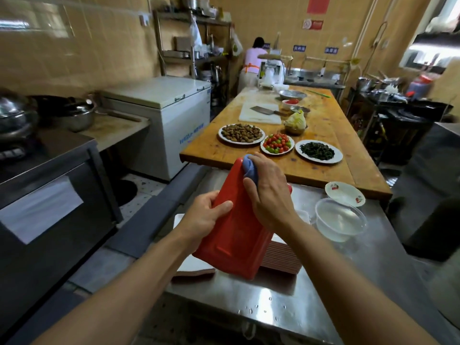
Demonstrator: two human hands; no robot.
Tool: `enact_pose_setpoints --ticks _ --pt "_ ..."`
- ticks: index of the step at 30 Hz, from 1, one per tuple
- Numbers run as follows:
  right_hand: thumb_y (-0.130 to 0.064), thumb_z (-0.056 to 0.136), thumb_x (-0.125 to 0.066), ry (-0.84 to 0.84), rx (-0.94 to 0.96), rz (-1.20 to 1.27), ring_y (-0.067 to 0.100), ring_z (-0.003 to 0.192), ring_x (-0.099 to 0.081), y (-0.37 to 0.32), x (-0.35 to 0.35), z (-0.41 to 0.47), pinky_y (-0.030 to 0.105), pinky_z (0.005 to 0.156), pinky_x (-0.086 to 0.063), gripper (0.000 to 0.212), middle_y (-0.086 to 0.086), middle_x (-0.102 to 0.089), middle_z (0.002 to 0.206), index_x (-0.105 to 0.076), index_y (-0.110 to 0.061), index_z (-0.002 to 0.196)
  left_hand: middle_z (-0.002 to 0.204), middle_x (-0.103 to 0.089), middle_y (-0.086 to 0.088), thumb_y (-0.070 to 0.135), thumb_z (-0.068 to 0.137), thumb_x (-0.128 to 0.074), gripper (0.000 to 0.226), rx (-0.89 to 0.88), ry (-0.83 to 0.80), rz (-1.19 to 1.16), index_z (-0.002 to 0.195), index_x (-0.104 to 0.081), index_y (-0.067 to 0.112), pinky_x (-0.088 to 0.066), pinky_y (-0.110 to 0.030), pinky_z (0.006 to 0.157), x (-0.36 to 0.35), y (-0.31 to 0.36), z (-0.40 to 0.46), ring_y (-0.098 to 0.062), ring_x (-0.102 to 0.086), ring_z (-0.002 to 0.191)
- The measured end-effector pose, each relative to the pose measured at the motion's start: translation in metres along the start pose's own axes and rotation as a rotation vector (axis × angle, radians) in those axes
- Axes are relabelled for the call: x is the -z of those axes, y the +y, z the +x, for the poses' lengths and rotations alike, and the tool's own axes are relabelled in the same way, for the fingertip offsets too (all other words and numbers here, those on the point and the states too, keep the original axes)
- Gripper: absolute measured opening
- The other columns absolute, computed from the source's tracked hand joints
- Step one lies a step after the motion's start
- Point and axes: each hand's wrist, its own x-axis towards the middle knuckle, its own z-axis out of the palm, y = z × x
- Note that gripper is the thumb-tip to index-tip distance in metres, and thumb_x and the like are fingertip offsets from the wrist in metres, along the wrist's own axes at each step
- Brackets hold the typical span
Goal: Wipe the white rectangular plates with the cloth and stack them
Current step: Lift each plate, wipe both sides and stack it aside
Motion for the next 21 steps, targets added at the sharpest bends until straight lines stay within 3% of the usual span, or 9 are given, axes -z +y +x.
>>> enact_pose_setpoints --ticks 5,8,14,17,21 --pt "-0.039 0.095 -0.029 -0.038 0.051 -0.226 0.023 0.138 -0.027 0.004 -0.012 -0.001 0.037 0.114 -0.017 0.056 0.008 -0.031 0.150 -0.026 -0.018 0.147 0.100 -0.068 -0.017 0.005 0.093 -0.052 0.023 0.003 0.024 -0.045 0.115 -0.057 0.002 -0.056 -0.031 0.076 -0.001 -0.002 -0.004 -0.024 -0.066 0.083" --pt "-0.042 0.095 -0.027 -0.039 0.013 -0.264 0.022 0.140 -0.024 0.013 -0.012 -0.008 0.038 0.115 -0.016 0.058 0.006 -0.027 0.153 -0.019 -0.022 0.149 0.097 -0.068 -0.018 0.004 0.092 -0.053 0.023 0.008 0.046 -0.085 0.115 -0.057 -0.001 -0.057 -0.029 0.072 -0.005 -0.005 -0.005 -0.022 -0.067 0.078" --pt "-0.020 0.099 -0.041 0.033 -0.182 0.013 0.023 0.138 -0.023 0.034 0.002 -0.020 0.029 0.113 -0.014 0.052 0.009 -0.026 0.150 -0.023 -0.013 0.148 0.092 -0.068 -0.015 0.007 0.092 -0.053 0.020 0.013 0.070 -0.166 0.112 -0.058 0.003 -0.059 -0.032 0.066 -0.010 -0.004 -0.003 -0.023 -0.068 0.075" --pt "-0.017 0.100 -0.039 0.083 -0.275 0.131 0.023 0.137 -0.023 0.031 0.002 -0.018 0.034 0.113 -0.018 0.053 0.011 -0.020 0.151 -0.019 -0.014 0.149 0.093 -0.068 -0.016 0.008 0.093 -0.053 0.020 0.011 0.074 -0.206 0.112 -0.058 0.005 -0.059 -0.036 0.068 -0.018 -0.003 0.000 -0.026 -0.067 0.078" --pt "-0.019 0.099 -0.038 0.124 -0.422 0.190 0.025 0.132 -0.026 0.026 -0.001 -0.022 0.032 0.108 -0.020 0.061 0.015 -0.023 0.144 -0.006 -0.019 0.151 0.084 -0.069 -0.013 0.005 0.092 -0.053 0.017 0.000 0.103 -0.264 0.109 -0.059 0.003 -0.059 -0.033 0.062 -0.029 -0.007 0.006 -0.020 -0.068 0.067"
